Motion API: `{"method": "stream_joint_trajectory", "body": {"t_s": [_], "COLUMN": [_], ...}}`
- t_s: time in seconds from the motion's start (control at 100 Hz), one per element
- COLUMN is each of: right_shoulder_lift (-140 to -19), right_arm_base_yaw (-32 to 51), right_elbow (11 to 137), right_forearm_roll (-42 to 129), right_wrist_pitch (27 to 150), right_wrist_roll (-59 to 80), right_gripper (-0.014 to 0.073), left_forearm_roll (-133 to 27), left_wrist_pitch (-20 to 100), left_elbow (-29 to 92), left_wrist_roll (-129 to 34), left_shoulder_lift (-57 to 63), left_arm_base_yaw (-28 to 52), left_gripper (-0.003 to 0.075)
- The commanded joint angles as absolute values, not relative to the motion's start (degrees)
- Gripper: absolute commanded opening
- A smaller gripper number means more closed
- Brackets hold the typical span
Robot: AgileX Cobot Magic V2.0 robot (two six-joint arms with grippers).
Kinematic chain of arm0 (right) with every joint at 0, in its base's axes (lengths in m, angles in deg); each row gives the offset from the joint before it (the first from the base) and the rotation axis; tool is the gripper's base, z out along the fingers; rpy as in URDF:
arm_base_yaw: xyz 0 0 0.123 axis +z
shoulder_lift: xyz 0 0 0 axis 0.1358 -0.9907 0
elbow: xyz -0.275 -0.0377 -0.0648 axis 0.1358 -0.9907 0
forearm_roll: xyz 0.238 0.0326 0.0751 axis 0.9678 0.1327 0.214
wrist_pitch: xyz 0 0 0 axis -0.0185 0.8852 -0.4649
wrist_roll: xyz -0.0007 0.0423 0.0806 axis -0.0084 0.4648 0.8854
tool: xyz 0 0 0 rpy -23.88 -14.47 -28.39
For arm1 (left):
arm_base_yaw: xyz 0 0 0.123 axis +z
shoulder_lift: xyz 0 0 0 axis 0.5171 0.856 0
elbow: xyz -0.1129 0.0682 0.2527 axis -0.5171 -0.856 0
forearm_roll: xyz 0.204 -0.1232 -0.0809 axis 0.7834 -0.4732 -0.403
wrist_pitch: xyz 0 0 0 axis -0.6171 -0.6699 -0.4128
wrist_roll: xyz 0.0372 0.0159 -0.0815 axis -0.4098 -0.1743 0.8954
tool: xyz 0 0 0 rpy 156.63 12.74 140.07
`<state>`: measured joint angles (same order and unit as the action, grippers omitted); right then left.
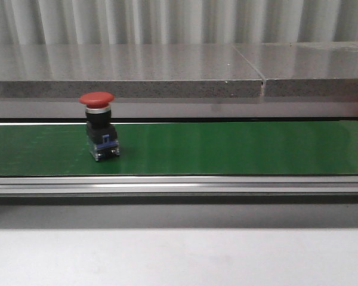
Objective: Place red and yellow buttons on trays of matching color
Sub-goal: 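Place the yellow button on the conveyor and withdraw the left gripper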
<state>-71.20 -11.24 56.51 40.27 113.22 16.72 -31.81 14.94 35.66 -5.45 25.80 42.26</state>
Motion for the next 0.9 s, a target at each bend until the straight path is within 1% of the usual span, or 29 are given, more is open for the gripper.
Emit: {"method": "stream_joint_trajectory", "body": {"t_s": [0.0,0.27,0.54,0.6,0.67,0.74,0.79,0.81,0.84,0.89], "right_shoulder_lift": [-70.5,-70.5,-70.5,-70.5,-70.5,-70.5,-70.5,-70.5,-70.5,-70.5], "right_arm_base_yaw": [-11.3,-11.3,-11.3,-11.3,-11.3,-11.3,-11.3,-11.3,-11.3,-11.3], "right_elbow": [57.9,57.9,57.9,57.9,57.9,57.9,57.9,57.9,57.9,57.9], "right_forearm_roll": [40.5,40.5,40.5,40.5,40.5,40.5,40.5,40.5,40.5,40.5], "right_wrist_pitch": [110.2,110.2,110.2,110.2,110.2,110.2,110.2,110.2,110.2,110.2], "right_wrist_roll": [16.3,16.3,16.3,16.3,16.3,16.3,16.3,16.3,16.3,16.3], "right_gripper": [-0.0060,-0.0060,-0.0060,-0.0060,-0.0060,-0.0060,-0.0060,-0.0060,-0.0060,-0.0060], "left_forearm_roll": [-32.1,-32.6,-32.7,-32.8,-32.8,-33.0,-33.1,-33.2,-33.3,-33.4], "left_wrist_pitch": [17.2,17.9,18.4,18.1,17.9,17.9,17.8,17.8,17.6,17.1], "left_elbow": [37.2,37.2,37.2,37.2,37.2,37.2,37.2,37.2,37.2,37.2], "left_wrist_roll": [-5.7,-5.7,-5.7,-5.8,-6.0,-6.8,-7.2,-7.2,-7.3,-7.6], "left_shoulder_lift": [25.5,31.1,33.9,34.1,34.1,34.1,34.1,34.1,34.1,34.1], "left_arm_base_yaw": [40.1,38.4,38.4,38.4,38.4,38.4,38.4,38.4,38.4,38.3], "left_gripper": [-0.0020,-0.0020,-0.0019,-0.0007,0.0057,0.0176,0.0299,0.0332,0.0411,0.0509]}}
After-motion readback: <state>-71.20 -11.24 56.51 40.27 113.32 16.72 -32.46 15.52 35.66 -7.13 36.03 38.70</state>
